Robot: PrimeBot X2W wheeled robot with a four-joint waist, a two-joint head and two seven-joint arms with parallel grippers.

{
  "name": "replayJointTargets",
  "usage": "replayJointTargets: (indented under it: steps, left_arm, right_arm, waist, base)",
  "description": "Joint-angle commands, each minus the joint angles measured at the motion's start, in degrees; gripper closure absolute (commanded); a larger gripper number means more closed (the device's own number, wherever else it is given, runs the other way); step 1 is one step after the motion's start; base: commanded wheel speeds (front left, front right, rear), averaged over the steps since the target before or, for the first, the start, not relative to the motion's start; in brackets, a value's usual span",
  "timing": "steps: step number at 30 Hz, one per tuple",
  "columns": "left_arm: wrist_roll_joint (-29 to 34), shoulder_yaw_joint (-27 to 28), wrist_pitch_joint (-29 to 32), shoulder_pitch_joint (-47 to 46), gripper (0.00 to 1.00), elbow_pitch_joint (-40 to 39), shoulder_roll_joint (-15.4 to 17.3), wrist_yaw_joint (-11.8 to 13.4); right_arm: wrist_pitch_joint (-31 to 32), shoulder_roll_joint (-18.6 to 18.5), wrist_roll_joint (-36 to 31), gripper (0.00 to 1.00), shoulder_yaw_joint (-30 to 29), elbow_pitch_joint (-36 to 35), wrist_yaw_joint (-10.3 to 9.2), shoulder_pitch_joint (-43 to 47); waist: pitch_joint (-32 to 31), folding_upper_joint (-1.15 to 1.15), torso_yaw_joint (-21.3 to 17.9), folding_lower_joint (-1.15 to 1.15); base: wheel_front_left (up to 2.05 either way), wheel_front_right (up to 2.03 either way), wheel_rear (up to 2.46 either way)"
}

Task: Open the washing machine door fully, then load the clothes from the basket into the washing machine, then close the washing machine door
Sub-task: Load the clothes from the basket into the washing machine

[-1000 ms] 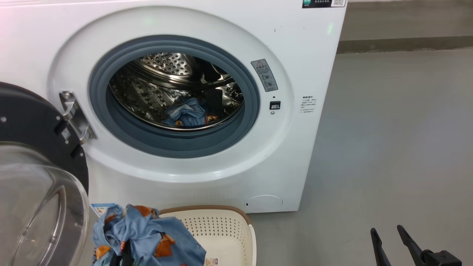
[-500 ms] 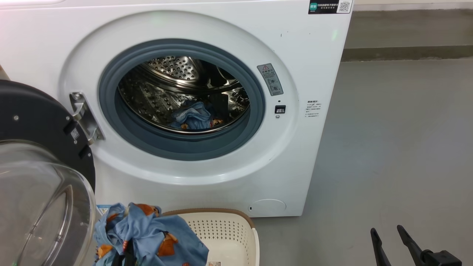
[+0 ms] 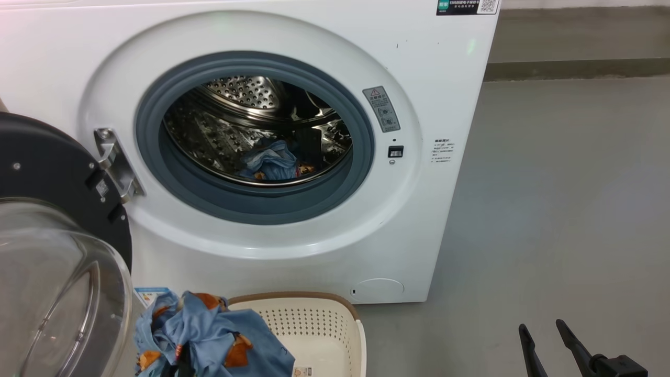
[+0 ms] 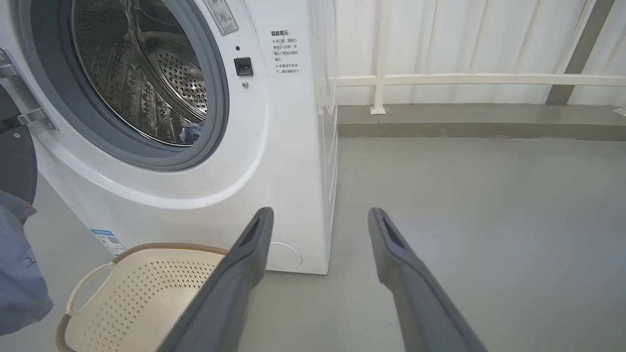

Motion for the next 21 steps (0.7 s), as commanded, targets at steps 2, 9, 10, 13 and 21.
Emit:
replayJointTargets:
  steps: [2,9,10,13,21]
  left_arm:
    - [-0.5,1.3,-0.4,-2.4,1.0,-1.8,0.3,0.7]
    - [-1.0,0.5,-0.5,-4.0,1.0,-1.1,0.3,0.7]
    - [-0.9,0.4,-0.5,-4.3,1.0,-0.9,0.3,0.8]
    - [-0.8,0.5,-0.5,-5.5,1.0,-0.2,0.5,0.9]
    - [-0.9,1.8,-0.6,-10.2,1.0,3.0,1.3,1.0]
  right_arm:
    - [-0.3,-0.3,0.6,0.0,1.5,-1.3,0.09,-1.1]
    - [-0.3,0.1,0.7,0.0,1.8,-1.2,0.09,-1.8]
    - [-0.3,0.1,0.7,0.0,1.7,-1.3,0.09,-1.9]
    - [-0.3,0.4,0.6,0.0,1.9,-1.4,0.09,-2.3]
    - [-0.3,0.9,0.6,0.0,2.0,-1.5,0.09,-2.9]
  waist:
    - [0.5,0.0,-0.8,0.0]
    - [1.5,0.0,-3.7,0.0]
    - [1.7,0.0,-4.2,0.0]
    - [2.5,0.0,-6.1,0.0]
    - [4.8,0.0,-10.3,0.0]
  base:
    - [0.0,0.0,0.0]
    - [0.0,0.0,0.0]
    - [0.0,0.0,0.0]
    - [0.0,0.0,0.0]
    - [0.0,0.0,0.0]
